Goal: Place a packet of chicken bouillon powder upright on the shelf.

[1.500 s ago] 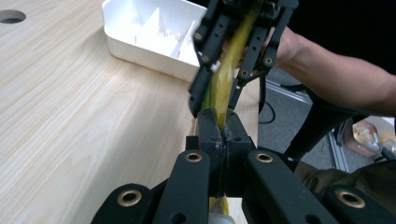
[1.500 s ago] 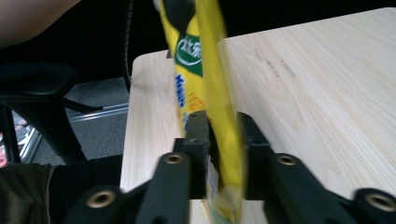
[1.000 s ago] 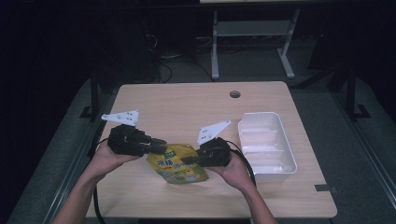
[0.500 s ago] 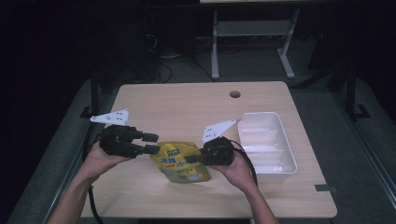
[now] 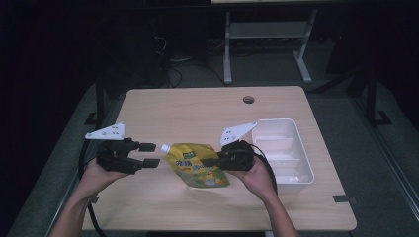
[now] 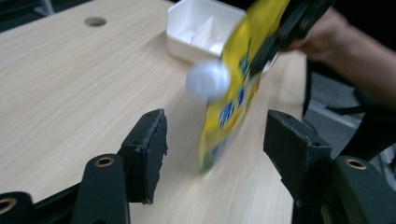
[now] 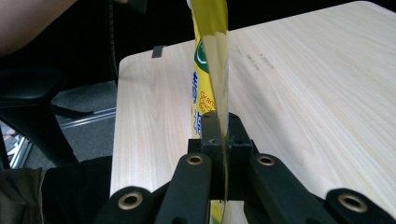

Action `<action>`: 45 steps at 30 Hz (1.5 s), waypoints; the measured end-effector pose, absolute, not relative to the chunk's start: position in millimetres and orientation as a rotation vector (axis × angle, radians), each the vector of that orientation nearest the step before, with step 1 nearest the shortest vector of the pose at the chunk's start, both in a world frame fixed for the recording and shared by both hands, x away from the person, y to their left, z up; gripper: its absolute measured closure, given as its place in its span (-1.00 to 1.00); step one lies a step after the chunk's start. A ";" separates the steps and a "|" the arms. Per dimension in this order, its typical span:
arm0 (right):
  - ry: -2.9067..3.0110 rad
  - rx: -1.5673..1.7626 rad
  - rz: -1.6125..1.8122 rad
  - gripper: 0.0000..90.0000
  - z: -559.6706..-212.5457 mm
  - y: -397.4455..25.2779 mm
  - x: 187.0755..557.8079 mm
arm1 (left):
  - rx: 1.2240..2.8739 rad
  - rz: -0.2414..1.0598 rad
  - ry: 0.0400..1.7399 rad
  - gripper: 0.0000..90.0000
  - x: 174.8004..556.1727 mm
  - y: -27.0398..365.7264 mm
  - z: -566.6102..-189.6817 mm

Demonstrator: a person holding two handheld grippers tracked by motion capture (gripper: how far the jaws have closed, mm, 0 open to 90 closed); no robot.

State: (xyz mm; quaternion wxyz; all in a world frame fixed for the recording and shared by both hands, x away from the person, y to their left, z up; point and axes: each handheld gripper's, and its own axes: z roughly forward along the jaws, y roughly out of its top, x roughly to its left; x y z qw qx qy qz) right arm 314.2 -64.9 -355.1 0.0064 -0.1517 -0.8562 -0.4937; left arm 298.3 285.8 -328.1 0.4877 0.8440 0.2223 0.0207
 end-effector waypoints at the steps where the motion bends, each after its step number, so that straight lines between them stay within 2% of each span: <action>1: -2.677 -0.482 -1.550 0.99 -353.9 -66.4 315.1 | 2.057 0.053 0.542 -0.17 297.8 286.8 -329.9; 15: -2.656 -0.536 -1.562 0.98 -331.1 -82.0 323.6 | 2.088 0.145 0.613 -0.29 286.7 295.5 -365.0; 29: -2.686 -0.597 -1.572 0.98 -304.7 -103.3 333.8 | 2.070 0.159 0.674 -0.38 282.8 298.8 -399.0; 45: -2.724 -0.636 -1.581 0.97 -286.7 -129.2 343.3 | 2.074 0.153 0.727 -0.40 286.0 304.9 -410.0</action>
